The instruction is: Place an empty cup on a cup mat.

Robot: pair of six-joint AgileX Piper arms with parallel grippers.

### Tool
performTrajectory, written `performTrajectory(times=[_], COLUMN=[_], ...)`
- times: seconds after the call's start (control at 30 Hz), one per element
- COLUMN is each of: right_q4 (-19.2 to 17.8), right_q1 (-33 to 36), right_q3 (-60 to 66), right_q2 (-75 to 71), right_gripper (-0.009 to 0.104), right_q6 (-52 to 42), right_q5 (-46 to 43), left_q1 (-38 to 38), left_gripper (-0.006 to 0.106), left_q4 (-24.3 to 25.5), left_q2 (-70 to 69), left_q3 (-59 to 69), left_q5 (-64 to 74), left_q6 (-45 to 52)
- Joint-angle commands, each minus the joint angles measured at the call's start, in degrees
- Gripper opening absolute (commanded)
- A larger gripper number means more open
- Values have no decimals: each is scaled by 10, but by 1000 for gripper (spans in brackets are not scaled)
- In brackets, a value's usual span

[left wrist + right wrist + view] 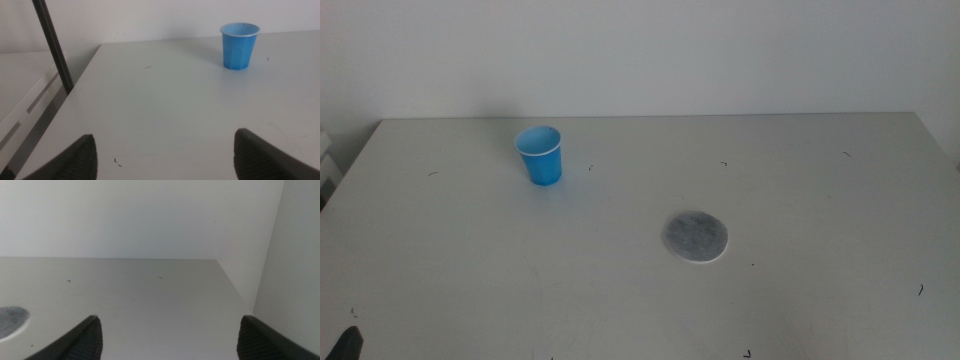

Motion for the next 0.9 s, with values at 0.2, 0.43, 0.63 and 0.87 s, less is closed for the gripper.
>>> performTrajectory(times=[0.2,0.43,0.63,0.87], right_q4=[-5,-5,-5,-5], right_q1=[1,1,1,1], right_q3=[-7,-7,-7,-7], right_q2=[-11,-11,-11,-11], right_gripper=[94,94,94,94], right_q6=[-5,-5,-5,-5], right_q5=[-45,-45,-45,-45], left_q1=[0,0,0,0], left_gripper=[105,105,105,105], left_q4=[-16,-6,-6,-8], left_q2=[36,150,239,364], left_q3=[-100,-262,-390,-539], left_q5=[9,116,121,165], left_q6=[-14,-15,-14,-12])
